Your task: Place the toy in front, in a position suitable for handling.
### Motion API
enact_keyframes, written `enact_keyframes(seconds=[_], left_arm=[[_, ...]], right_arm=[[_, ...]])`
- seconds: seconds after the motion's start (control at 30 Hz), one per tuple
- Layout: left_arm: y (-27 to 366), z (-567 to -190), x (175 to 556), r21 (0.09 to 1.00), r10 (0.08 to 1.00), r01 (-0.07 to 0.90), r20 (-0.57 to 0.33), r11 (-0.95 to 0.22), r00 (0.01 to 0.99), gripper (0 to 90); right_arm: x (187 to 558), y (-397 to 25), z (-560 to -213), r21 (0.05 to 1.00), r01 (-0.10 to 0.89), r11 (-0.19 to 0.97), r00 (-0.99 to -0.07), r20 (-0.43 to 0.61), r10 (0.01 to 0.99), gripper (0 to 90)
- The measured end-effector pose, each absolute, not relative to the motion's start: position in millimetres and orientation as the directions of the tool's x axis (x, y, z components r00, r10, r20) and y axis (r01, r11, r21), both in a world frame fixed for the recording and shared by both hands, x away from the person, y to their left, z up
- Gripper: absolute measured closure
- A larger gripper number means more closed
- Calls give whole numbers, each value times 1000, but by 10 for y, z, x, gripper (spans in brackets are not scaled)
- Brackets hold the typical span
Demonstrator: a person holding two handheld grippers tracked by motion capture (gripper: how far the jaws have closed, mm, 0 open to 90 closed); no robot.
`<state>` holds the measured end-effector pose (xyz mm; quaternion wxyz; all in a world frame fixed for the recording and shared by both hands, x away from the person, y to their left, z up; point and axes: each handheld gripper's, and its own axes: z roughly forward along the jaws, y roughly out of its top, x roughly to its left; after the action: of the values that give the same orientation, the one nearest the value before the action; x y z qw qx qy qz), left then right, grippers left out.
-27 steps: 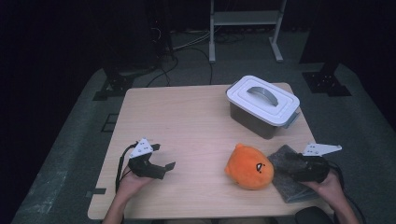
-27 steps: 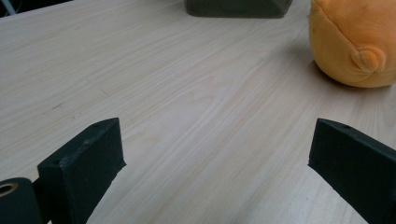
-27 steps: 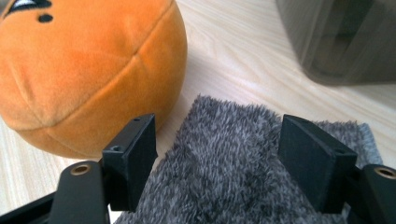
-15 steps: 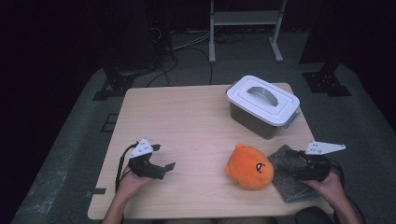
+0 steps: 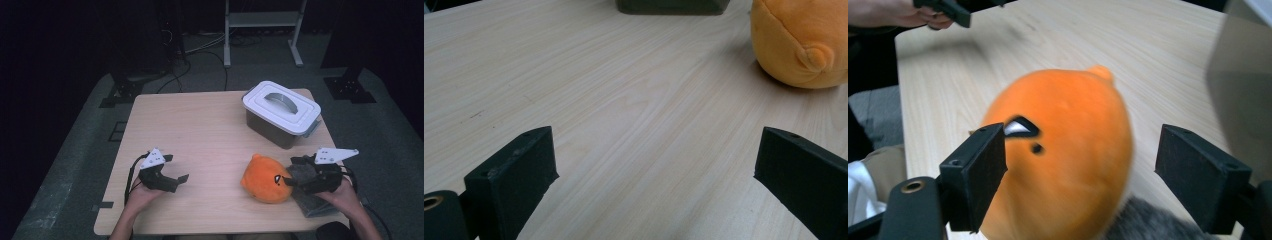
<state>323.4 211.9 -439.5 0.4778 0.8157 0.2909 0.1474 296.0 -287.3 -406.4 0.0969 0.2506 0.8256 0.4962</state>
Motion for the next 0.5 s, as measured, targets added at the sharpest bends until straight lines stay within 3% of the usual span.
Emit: enact_keyframes(seconds=[0.27, 0.5], left_arm=[[2128, -4383, 3217, 869, 614, 329, -38, -369, 788, 23], [2151, -4378, 3210, 872, 618, 331, -43, -360, 785, 23]], right_arm=[[3018, -2529, -4025, 856, 283, 432, -893, 71, 445, 201], [3086, -2379, -4134, 822, 264, 504, -900, 21, 436, 296]])
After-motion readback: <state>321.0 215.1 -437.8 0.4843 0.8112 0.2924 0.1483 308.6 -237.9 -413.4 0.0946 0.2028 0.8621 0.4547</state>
